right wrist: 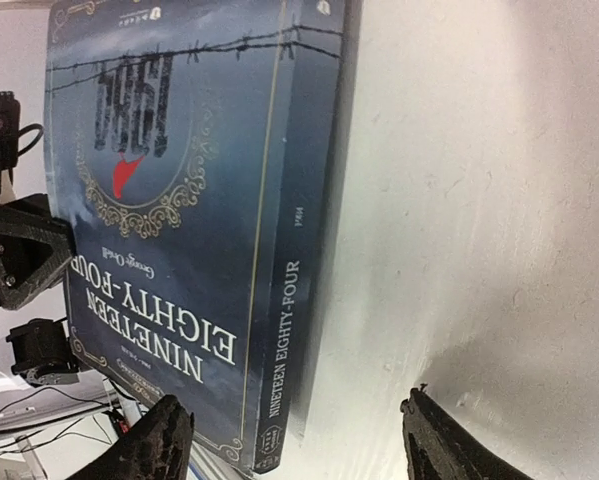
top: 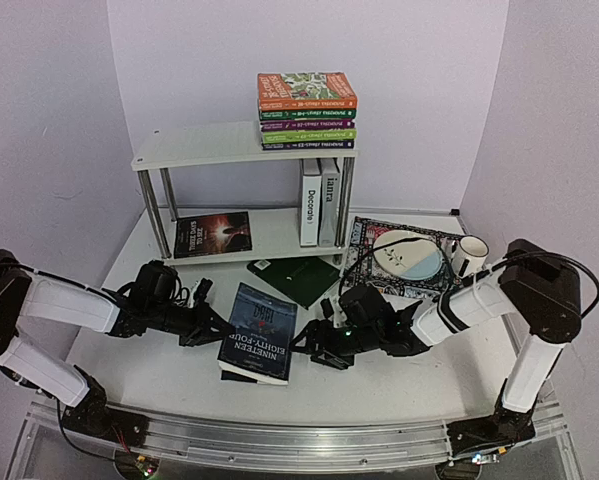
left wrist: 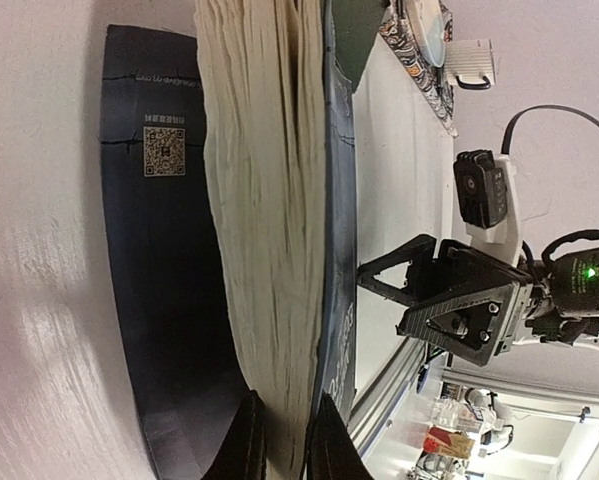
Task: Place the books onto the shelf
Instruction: Pick up the book at the center of the board, then pass from the left arm to the right
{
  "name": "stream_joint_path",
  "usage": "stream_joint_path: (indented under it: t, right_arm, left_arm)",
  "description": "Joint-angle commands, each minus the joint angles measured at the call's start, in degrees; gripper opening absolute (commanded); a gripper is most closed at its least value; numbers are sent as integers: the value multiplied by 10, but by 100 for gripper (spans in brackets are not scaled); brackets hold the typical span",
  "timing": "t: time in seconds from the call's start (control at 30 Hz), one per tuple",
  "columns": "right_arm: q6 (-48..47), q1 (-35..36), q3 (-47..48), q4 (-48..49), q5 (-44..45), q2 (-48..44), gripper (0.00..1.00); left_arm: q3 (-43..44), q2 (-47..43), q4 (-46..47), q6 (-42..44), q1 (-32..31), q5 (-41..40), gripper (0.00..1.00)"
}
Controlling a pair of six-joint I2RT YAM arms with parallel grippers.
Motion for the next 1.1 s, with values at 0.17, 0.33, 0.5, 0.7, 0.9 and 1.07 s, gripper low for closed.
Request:
stream_joint_path:
  t: [0.17, 0.33, 0.5, 0.7, 0.9, 1.07]
  right_arm:
    - [-420, -2, 43, -238, 66, -204, 74]
    - [-610, 0, 40, -319, 159, -292, 76]
    - [-837, 1, -30, -247, 136, -359, 80]
    - [-1138, 42, -102, -128, 127, -361, 95]
    - [-1284, 51, -96, -16, 182, -280, 88]
    - [-1362, 51, -92, 83, 227, -227, 88]
  left_arm:
    - [34, -49, 74, -15, -2, 103, 0]
    - [59, -61, 74, -16, -3, 157, 0]
    - [83, -79, 74, -21, -3, 187, 0]
    - [101, -74, 74, -27, -3, 197, 0]
    - [109, -74, 74, -26, -4, 210, 0]
    - [109, -77, 74, -24, -5, 216, 0]
